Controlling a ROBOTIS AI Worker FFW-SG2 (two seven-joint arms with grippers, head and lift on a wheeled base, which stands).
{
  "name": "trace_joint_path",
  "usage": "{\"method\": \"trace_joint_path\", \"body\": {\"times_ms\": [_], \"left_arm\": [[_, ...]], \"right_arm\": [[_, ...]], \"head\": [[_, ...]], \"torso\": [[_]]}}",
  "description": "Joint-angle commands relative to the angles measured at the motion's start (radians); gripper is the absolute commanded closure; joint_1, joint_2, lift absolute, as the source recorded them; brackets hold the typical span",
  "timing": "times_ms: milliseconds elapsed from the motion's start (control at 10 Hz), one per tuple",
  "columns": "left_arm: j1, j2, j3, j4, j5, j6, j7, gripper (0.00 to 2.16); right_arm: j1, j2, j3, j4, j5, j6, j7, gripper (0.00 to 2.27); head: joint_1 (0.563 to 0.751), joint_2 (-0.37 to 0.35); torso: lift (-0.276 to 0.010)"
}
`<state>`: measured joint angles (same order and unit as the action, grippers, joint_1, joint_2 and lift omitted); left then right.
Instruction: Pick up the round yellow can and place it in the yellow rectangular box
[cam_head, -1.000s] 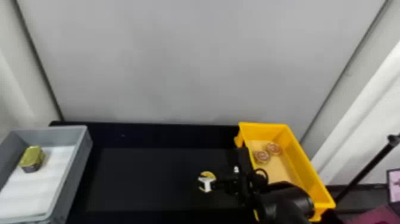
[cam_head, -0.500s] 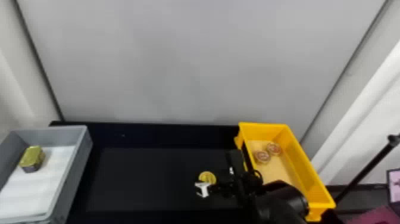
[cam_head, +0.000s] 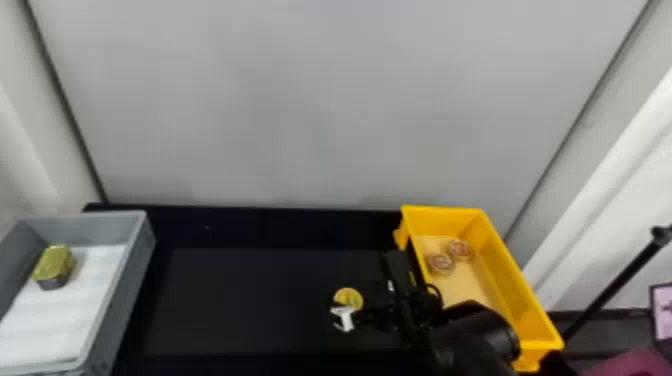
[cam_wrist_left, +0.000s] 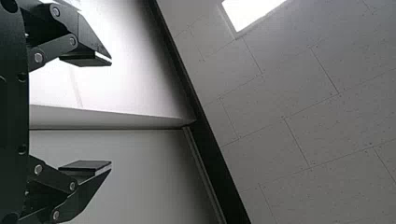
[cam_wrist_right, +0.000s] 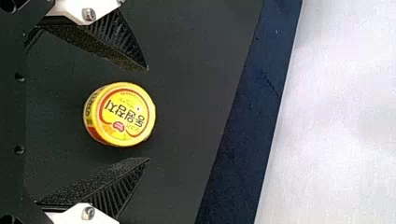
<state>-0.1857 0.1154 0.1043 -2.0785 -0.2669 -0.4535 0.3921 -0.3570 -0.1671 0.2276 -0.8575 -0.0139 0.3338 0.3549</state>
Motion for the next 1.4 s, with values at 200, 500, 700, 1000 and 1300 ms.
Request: {"method": "trace_joint_path", "body": {"times_ms": [200, 500, 700, 1000, 1300], "left_arm": [[0.0, 0.0, -0.005, 0.001, 0.0, -0.004, -0.001, 0.45], [-0.004, 0.0, -0.009, 0.003, 0.0, -0.008, -0.001, 0.45], [-0.008, 0.001, -0.015, 0.008, 0.0, -0.013, 0.001, 0.45], [-0.004, 0.001, -0.008, 0.008, 0.0, -0.016, -0.001, 0.45], [0.0, 0.001, -0.001, 0.006, 0.0, -0.017, 0.001, 0.45]], "right_arm": [[-0.03, 0.009, 0.001, 0.078, 0.006, -0.019, -0.002, 0.1], [-0.049, 0.026, -0.005, 0.133, 0.006, -0.05, -0.014, 0.1], [-0.065, 0.031, -0.011, 0.161, 0.006, -0.062, -0.019, 0.11], [-0.06, 0.023, -0.01, 0.144, 0.018, -0.05, -0.046, 0.74], [-0.005, 0.014, -0.022, 0.04, 0.022, -0.024, -0.033, 0.73]], "head": [[0.641, -0.169], [0.641, -0.169], [0.641, -0.169], [0.641, -0.169], [0.641, -0.169]], "torso": [[0.0], [0.0], [0.0], [0.0], [0.0]]}}
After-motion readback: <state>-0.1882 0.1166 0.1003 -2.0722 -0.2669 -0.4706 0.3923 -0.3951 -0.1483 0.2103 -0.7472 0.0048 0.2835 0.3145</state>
